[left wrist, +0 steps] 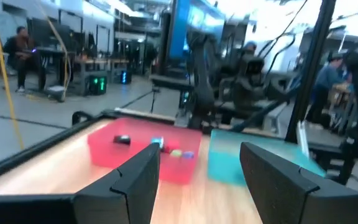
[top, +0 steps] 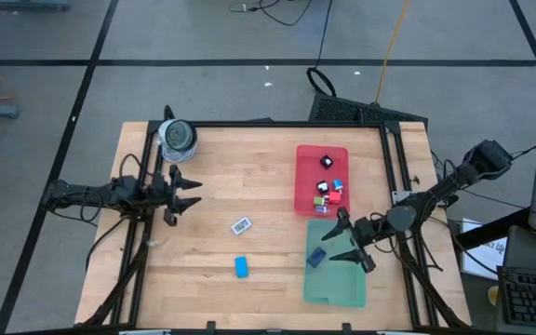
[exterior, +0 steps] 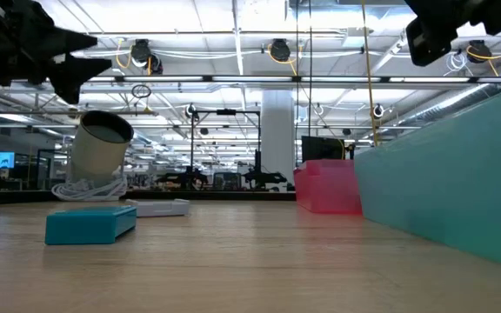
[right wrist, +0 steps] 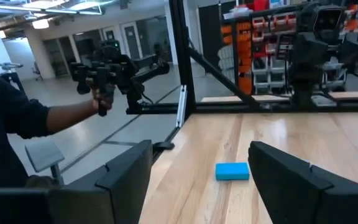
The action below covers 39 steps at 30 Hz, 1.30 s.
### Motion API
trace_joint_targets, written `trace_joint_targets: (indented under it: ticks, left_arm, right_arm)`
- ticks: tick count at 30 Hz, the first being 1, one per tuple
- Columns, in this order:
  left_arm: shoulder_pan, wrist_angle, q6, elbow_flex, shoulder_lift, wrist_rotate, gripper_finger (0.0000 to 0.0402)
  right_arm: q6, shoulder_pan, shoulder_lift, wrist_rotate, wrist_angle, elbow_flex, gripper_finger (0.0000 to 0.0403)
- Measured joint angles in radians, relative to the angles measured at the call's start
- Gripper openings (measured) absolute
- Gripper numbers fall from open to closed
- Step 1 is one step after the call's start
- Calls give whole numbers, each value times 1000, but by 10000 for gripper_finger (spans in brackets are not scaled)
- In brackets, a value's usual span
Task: Pick & Place Office items
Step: Put the white digital clock into the green bin
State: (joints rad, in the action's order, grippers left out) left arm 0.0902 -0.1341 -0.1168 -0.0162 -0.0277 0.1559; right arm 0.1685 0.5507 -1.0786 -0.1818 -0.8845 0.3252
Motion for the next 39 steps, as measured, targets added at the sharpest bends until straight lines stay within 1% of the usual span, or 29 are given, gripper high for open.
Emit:
trace_joint_targets:
  ticks: [2, 5, 9, 12, 15, 17, 20, 23, 25, 27, 29, 31, 33, 36, 39]
  left_arm:
    - [2, -27, -34, 0, 0, -21, 225]
    - [4, -63, -146, 0, 0, -54, 225]
    - [4, -57, -281, 0, -8, -51, 225]
    - [4, -51, -415, 0, -42, -56, 225]
    - [8, -58, -486, 0, -99, -73, 225]
    - [27, -88, -491, 0, -154, -51, 225]
    - [81, -212, -416, 0, -272, -7, 225]
    - [148, -368, -337, 0, -420, 72, 225]
    - [190, -391, -305, -15, -524, 135, 225]
    - [224, -351, -308, -53, -629, 204, 225]
    - [249, -256, -338, -114, -739, 255, 225]
    - [264, -146, -376, -201, -856, 292, 226]
    - [272, -41, -413, -302, -970, 300, 226]
    - [276, 138, -430, -469, -1132, 289, 227]
    - [278, 339, -472, -632, -1292, 290, 238]
  right_arm:
    - [-5, 0, 0, 0, -1, 0, 254]
    - [-6, 0, 0, 0, 8, 0, 254]
    - [-22, 0, 0, 0, 21, 0, 254]
    - [-24, 0, 0, 0, 36, 0, 254]
    - [-24, 0, 0, 0, 45, 0, 254]
    - [-24, 0, 0, 0, 48, 0, 254]
    - [-24, 0, 0, 0, 50, 0, 254]
    - [-24, 0, 0, 0, 51, 0, 254]
    - [-24, 0, 0, 0, 52, 0, 254]
    - [-24, 0, 0, 0, 52, 0, 254]
    - [-24, 0, 0, 0, 55, 0, 254]
    - [-24, 0, 0, 0, 66, 0, 254]
    - [-24, -2, 0, 0, 74, 0, 254]
    - [-24, -12, 0, 0, 73, -7, 254]
    - [-9, -24, 0, 0, 74, -19, 254]
